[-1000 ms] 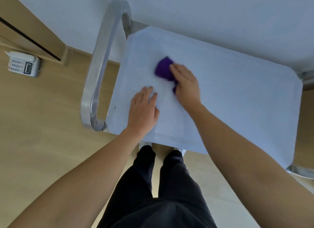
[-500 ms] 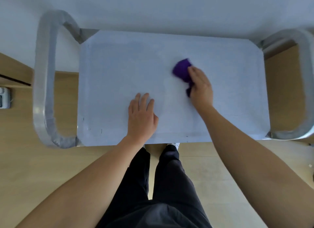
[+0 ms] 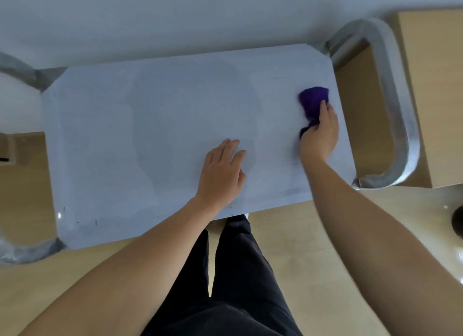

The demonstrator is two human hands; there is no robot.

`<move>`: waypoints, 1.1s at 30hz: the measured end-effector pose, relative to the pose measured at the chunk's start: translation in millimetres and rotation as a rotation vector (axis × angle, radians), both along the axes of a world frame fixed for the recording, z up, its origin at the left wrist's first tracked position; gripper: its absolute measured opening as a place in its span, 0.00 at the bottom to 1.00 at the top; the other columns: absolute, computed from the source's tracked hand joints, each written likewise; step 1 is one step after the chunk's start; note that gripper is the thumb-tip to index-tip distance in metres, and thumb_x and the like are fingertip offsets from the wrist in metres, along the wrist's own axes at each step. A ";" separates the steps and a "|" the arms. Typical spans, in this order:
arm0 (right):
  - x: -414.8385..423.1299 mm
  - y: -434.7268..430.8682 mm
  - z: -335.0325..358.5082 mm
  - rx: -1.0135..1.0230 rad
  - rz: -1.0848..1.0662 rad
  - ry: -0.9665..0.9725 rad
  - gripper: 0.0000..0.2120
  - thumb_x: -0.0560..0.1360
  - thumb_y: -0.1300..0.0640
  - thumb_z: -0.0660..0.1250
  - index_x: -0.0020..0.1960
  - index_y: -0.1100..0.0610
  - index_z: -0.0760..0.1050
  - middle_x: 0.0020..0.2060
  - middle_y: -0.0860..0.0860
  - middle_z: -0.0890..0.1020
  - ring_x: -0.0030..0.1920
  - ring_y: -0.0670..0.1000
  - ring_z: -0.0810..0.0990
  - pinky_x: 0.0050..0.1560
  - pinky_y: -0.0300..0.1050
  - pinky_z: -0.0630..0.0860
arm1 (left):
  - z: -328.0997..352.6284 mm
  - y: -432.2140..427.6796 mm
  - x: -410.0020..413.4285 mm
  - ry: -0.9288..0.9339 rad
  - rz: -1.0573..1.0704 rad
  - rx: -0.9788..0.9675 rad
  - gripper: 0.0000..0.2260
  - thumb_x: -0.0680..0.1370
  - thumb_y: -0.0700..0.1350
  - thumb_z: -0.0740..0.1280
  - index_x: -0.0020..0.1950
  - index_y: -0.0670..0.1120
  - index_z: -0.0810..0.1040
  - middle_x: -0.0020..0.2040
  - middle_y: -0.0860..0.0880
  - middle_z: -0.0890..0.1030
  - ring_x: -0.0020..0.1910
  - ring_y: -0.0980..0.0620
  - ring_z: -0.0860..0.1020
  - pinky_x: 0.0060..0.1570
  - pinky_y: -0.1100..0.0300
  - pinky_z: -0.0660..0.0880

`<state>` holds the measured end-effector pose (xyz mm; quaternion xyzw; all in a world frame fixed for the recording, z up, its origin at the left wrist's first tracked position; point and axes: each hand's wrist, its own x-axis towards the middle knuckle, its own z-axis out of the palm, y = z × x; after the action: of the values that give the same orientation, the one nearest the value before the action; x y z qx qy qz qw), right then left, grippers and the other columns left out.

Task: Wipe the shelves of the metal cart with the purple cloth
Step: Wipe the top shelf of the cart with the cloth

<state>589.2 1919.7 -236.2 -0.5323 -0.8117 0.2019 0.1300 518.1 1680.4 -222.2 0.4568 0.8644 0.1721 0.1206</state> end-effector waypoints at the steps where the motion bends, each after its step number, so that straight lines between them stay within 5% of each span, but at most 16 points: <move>1: -9.1 -9.1 0.5 0.017 -0.084 -0.033 0.32 0.71 0.70 0.56 0.74 0.56 0.64 0.73 0.52 0.68 0.72 0.57 0.65 0.73 0.47 0.60 | -0.3 9.6 4.4 -0.008 -0.012 -0.008 0.18 0.73 0.41 0.57 0.60 0.43 0.77 0.67 0.43 0.74 0.68 0.42 0.71 0.61 0.49 0.71; 4: -32.4 -46.6 -5.5 0.110 0.265 0.073 0.28 0.68 0.69 0.58 0.68 0.59 0.72 0.64 0.57 0.77 0.63 0.60 0.75 0.64 0.52 0.71 | 0.9 35.9 17.3 -0.019 -0.038 -0.053 0.18 0.73 0.42 0.58 0.60 0.42 0.77 0.67 0.42 0.74 0.68 0.42 0.71 0.62 0.49 0.71; 6: -28.0 -43.8 -13.7 0.169 0.707 0.083 0.26 0.69 0.66 0.60 0.66 0.58 0.75 0.64 0.55 0.78 0.63 0.61 0.75 0.64 0.52 0.72 | 3.2 48.5 21.7 -0.025 -0.041 -0.081 0.18 0.73 0.42 0.57 0.60 0.42 0.77 0.68 0.41 0.73 0.69 0.42 0.70 0.63 0.48 0.71; 8: -27.0 1.8 -16.1 0.270 0.875 0.057 0.27 0.68 0.67 0.63 0.67 0.57 0.74 0.65 0.55 0.76 0.64 0.64 0.74 0.64 0.56 0.72 | 4.5 57.5 22.1 -0.019 -0.038 -0.086 0.17 0.73 0.42 0.57 0.59 0.43 0.77 0.68 0.42 0.73 0.69 0.42 0.70 0.62 0.48 0.71; 10: -30.3 48.7 -12.9 0.234 0.671 0.042 0.28 0.69 0.70 0.60 0.69 0.57 0.72 0.68 0.55 0.74 0.69 0.65 0.69 0.66 0.59 0.70 | 3.4 65.8 20.3 -0.004 -0.025 -0.078 0.17 0.73 0.41 0.57 0.58 0.43 0.77 0.68 0.42 0.73 0.69 0.42 0.70 0.62 0.48 0.70; 12: -47.0 72.1 -8.6 0.082 0.244 0.050 0.30 0.72 0.73 0.56 0.71 0.56 0.68 0.71 0.52 0.70 0.74 0.60 0.63 0.70 0.54 0.66 | 0.7 70.0 17.7 0.011 -0.009 -0.076 0.17 0.73 0.41 0.57 0.59 0.43 0.77 0.68 0.42 0.73 0.69 0.42 0.70 0.62 0.48 0.70; 14: -72.2 51.5 -1.2 0.046 0.058 0.036 0.30 0.72 0.74 0.56 0.71 0.56 0.68 0.69 0.53 0.72 0.71 0.58 0.67 0.66 0.53 0.70 | -1.2 73.4 14.7 0.031 0.005 -0.077 0.17 0.73 0.41 0.58 0.59 0.43 0.77 0.67 0.42 0.73 0.69 0.42 0.70 0.62 0.48 0.70; 16: -84.8 22.0 -2.8 0.103 0.276 0.148 0.26 0.71 0.72 0.60 0.66 0.58 0.73 0.61 0.55 0.78 0.61 0.59 0.76 0.57 0.54 0.76 | -1.3 77.1 13.3 0.045 0.014 -0.098 0.17 0.73 0.41 0.57 0.59 0.43 0.77 0.67 0.41 0.73 0.69 0.41 0.70 0.61 0.47 0.70; 19: -79.3 30.8 -16.5 0.195 0.809 0.142 0.24 0.71 0.67 0.62 0.66 0.58 0.75 0.63 0.54 0.79 0.61 0.61 0.76 0.58 0.55 0.75 | 0.3 78.2 12.6 0.040 0.028 -0.130 0.17 0.73 0.41 0.58 0.60 0.44 0.77 0.68 0.42 0.73 0.69 0.42 0.70 0.60 0.47 0.70; 22: -79.5 77.3 -11.2 0.262 0.564 0.120 0.26 0.69 0.68 0.60 0.67 0.60 0.74 0.63 0.56 0.78 0.58 0.64 0.76 0.59 0.55 0.74 | -0.9 77.5 12.1 0.043 0.022 -0.127 0.17 0.73 0.41 0.60 0.61 0.44 0.76 0.68 0.42 0.72 0.70 0.42 0.69 0.62 0.48 0.69; 25: -80.4 66.4 -6.1 0.108 0.218 0.126 0.25 0.73 0.67 0.56 0.69 0.60 0.72 0.64 0.54 0.77 0.57 0.59 0.74 0.59 0.49 0.72 | -2.9 76.8 14.0 0.043 0.028 -0.119 0.17 0.73 0.40 0.60 0.62 0.44 0.76 0.69 0.42 0.72 0.70 0.42 0.68 0.63 0.48 0.69; 27: -69.6 28.7 0.4 0.048 0.301 0.226 0.21 0.75 0.64 0.55 0.66 0.61 0.74 0.60 0.55 0.78 0.53 0.58 0.75 0.59 0.52 0.73 | -2.5 76.5 17.0 0.040 0.039 -0.121 0.18 0.73 0.40 0.60 0.62 0.44 0.76 0.69 0.41 0.72 0.70 0.41 0.68 0.63 0.47 0.69; 30: -3.0 6.9 -9.7 0.278 0.773 0.094 0.22 0.74 0.64 0.56 0.66 0.59 0.74 0.66 0.53 0.76 0.55 0.61 0.74 0.56 0.54 0.73 | -2.2 74.0 20.7 0.029 0.037 -0.109 0.18 0.73 0.41 0.59 0.62 0.43 0.76 0.69 0.41 0.71 0.70 0.41 0.68 0.64 0.46 0.69; 33: 66.7 20.7 -8.4 0.211 0.507 0.024 0.25 0.74 0.65 0.57 0.70 0.56 0.70 0.70 0.50 0.71 0.60 0.57 0.67 0.62 0.49 0.70 | -2.4 66.7 25.3 0.012 0.009 -0.087 0.18 0.74 0.41 0.58 0.62 0.43 0.76 0.69 0.42 0.71 0.71 0.42 0.68 0.65 0.46 0.68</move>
<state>655.9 1940.5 -244.7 -0.2932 -0.9340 0.1487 0.1399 543.4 1747.0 -224.6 0.4480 0.8739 0.1323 0.1344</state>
